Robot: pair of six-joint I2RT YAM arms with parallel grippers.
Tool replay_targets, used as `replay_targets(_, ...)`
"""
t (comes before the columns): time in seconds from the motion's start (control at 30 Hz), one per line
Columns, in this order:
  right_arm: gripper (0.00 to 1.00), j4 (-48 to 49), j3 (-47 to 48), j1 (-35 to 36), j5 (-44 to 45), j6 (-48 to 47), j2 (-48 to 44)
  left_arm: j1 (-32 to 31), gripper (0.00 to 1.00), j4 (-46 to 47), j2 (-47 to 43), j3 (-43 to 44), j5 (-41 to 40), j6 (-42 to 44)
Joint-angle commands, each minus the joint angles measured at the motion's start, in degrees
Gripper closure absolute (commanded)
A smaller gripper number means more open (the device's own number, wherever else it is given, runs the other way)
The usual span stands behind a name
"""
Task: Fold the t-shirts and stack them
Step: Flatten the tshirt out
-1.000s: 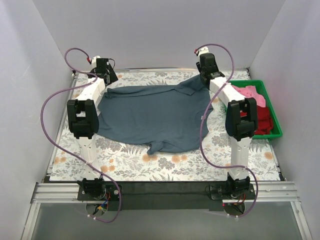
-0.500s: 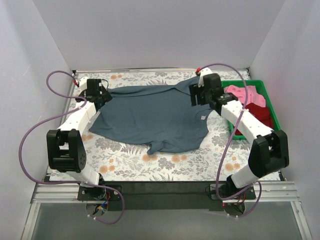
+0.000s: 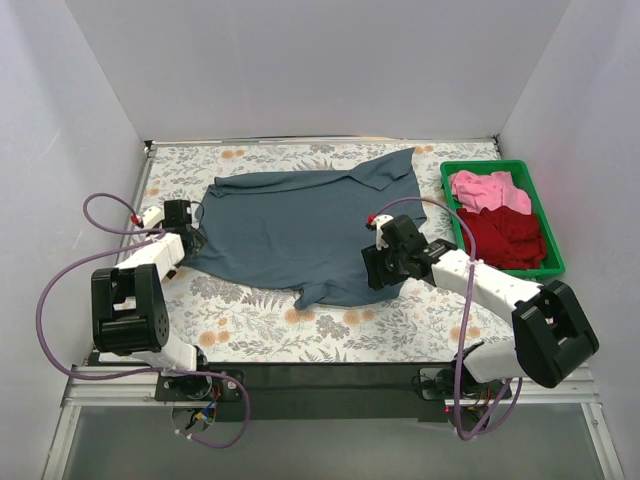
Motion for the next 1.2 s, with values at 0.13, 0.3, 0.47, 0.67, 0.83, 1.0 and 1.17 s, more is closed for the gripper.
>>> replay_targets(0.13,0.46,0.8,-3.52,0.05,2.91,1.93,-4.19,0.17,0.32,2.38,4.56,-0.02,0.77,0.34)
replay_targets(0.3,0.46,-0.51,-5.11,0.05,3.97,2.81,-4.71,0.17,0.5,2.55,6.75,-0.2,1.91,1.04)
replay_targets(0.47,0.46,0.97,-6.43,0.83,-2.71,-0.95,-6.64,0.17,0.88,1.76,6.94,1.38,1.83,2.19)
replay_targets(0.67,0.47,1.86,-2.13,9.88,-1.58,-6.93,-7.27,0.08,1.0,-0.43,2.72,2.17,-2.12,2.72)
replay_targets(0.83,0.48,2.56,1.83,19.9,6.06,-9.93,-0.77,0.08,1.0,-0.61,-0.36,1.91,-3.27,2.81)
replay_targets(1.0,0.57,-0.51,7.36,26.13,13.69,-12.65,7.14,0.0,1.0,-0.79,-0.36,3.14,-3.8,3.16)
replay_targets(1.17,0.58,-0.96,9.04,28.43,17.76,-13.97,11.36,-0.09,1.0,-0.88,0.6,4.11,-3.62,3.25)
